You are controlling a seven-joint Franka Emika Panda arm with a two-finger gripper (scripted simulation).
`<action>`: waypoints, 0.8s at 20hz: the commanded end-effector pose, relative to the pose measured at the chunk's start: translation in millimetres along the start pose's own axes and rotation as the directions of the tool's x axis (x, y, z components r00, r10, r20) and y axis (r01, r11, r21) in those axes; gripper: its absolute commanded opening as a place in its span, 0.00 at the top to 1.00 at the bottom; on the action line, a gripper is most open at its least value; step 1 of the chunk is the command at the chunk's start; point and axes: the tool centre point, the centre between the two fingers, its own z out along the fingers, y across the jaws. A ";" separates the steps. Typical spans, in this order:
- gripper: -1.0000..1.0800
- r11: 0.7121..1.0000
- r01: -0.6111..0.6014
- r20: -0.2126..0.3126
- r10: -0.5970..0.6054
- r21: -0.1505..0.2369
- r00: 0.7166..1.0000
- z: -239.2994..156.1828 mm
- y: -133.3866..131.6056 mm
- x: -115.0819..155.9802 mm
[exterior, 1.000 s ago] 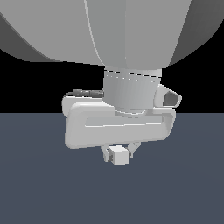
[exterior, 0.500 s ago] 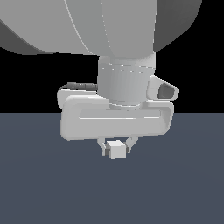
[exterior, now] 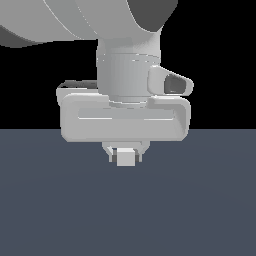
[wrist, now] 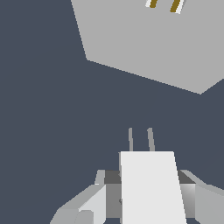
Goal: Plug the charger into the wall socket.
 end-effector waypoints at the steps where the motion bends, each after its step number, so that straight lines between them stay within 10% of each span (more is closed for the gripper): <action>1: 1.00 0.999 -0.041 -0.002 0.041 -0.014 0.999 -5.5 -3.2 3.9; 16: 1.00 0.972 -0.220 -0.012 0.219 -0.083 0.976 -28.8 -15.7 22.5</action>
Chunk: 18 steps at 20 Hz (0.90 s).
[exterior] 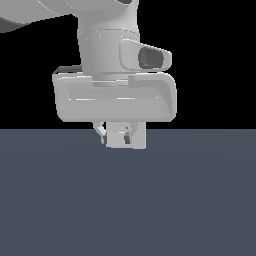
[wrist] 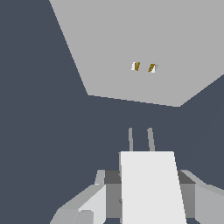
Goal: Plug the charger into the wall socket.
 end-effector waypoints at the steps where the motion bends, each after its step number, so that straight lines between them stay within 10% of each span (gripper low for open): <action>1: 1.00 1.000 -0.029 0.000 0.028 -0.011 1.000 -3.7 -1.9 2.7; 18: 1.00 0.989 -0.138 0.001 0.138 -0.059 0.990 -16.3 -8.7 12.5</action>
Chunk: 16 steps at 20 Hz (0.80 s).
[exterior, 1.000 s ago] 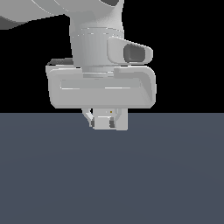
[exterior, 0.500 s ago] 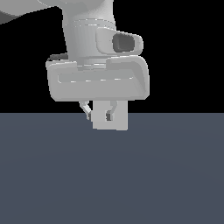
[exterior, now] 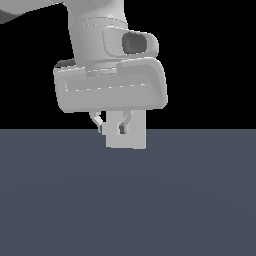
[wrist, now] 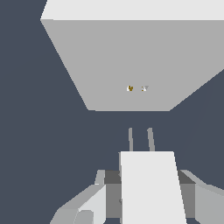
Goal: Plug the charger into the wall socket.
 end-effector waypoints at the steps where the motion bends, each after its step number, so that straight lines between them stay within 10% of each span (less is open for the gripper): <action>1: 1.00 1.000 -0.007 0.001 0.007 -0.003 1.000 -0.5 0.0 0.6; 16: 1.00 1.000 -0.007 0.002 0.007 -0.003 1.000 5.7 0.4 16.1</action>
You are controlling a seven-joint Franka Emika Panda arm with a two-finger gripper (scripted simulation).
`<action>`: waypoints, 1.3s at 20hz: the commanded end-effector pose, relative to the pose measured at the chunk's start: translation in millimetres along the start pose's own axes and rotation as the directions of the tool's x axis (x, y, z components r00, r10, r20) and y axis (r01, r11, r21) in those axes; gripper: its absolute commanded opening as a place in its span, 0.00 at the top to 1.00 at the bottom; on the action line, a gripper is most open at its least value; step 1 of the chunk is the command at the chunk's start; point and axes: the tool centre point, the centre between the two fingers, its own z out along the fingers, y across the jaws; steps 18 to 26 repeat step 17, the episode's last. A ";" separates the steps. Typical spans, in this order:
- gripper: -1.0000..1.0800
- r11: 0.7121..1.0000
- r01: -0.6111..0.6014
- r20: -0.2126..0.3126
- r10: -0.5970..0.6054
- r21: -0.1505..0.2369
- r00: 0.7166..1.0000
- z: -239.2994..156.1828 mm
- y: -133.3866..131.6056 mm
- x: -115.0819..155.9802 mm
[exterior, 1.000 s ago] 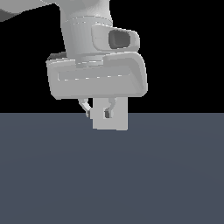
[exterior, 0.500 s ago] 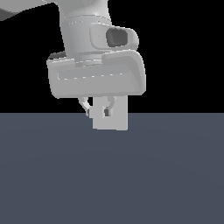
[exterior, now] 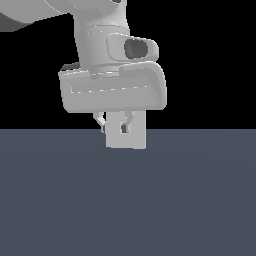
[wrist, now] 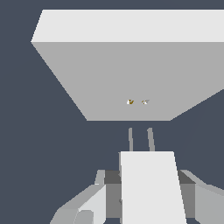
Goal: Plug the charger into the wall socket.
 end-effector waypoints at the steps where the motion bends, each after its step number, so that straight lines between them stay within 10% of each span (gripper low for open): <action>1: 1.00 1.000 0.000 0.000 0.000 0.000 1.000 3.0 0.3 8.2; 26: 1.00 1.000 -0.001 0.000 0.001 0.000 1.000 13.5 0.0 35.6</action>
